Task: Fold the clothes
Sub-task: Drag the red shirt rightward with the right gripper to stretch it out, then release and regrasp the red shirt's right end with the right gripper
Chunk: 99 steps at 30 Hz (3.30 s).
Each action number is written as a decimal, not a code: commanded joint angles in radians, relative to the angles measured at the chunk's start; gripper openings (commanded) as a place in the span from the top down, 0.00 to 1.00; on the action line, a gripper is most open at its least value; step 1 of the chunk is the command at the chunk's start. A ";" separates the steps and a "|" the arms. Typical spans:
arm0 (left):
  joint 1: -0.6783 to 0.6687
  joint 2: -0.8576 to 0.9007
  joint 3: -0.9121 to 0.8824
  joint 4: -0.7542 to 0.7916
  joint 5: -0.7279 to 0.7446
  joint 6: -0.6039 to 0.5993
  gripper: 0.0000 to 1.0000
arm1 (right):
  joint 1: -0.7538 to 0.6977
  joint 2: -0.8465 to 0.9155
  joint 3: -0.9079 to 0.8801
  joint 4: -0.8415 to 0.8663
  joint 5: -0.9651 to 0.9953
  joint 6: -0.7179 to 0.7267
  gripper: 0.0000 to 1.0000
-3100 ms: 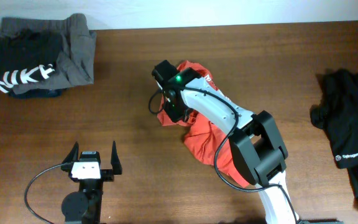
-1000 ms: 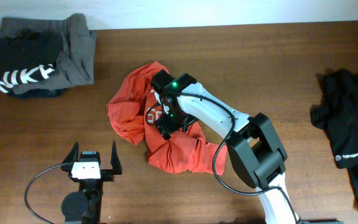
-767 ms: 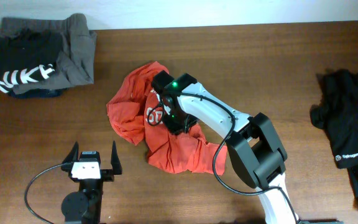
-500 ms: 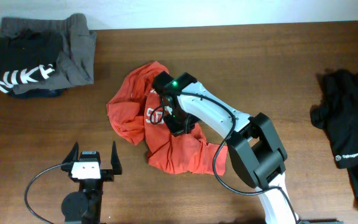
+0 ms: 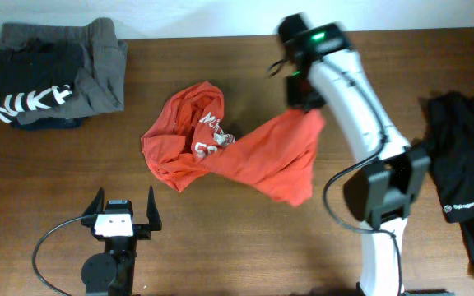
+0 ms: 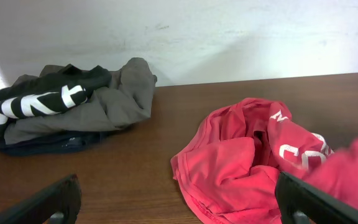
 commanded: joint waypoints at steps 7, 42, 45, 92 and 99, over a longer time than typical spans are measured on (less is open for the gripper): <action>0.008 -0.007 -0.005 -0.001 0.014 0.016 0.01 | -0.339 -0.025 0.025 0.036 0.047 0.013 0.89; 0.008 -0.007 -0.005 -0.001 0.014 0.016 0.01 | -0.051 -0.032 -0.199 0.063 -0.202 0.157 0.09; 0.008 -0.007 -0.005 -0.001 0.014 0.016 0.01 | -0.023 -0.074 -0.198 0.027 -0.084 0.234 0.09; 0.008 -0.007 -0.005 -0.001 0.014 0.016 0.01 | -0.262 -0.597 -1.251 0.625 -0.259 0.194 0.17; 0.008 -0.007 -0.005 -0.001 0.014 0.016 0.01 | -0.280 -0.595 -1.304 0.764 -0.355 0.139 0.25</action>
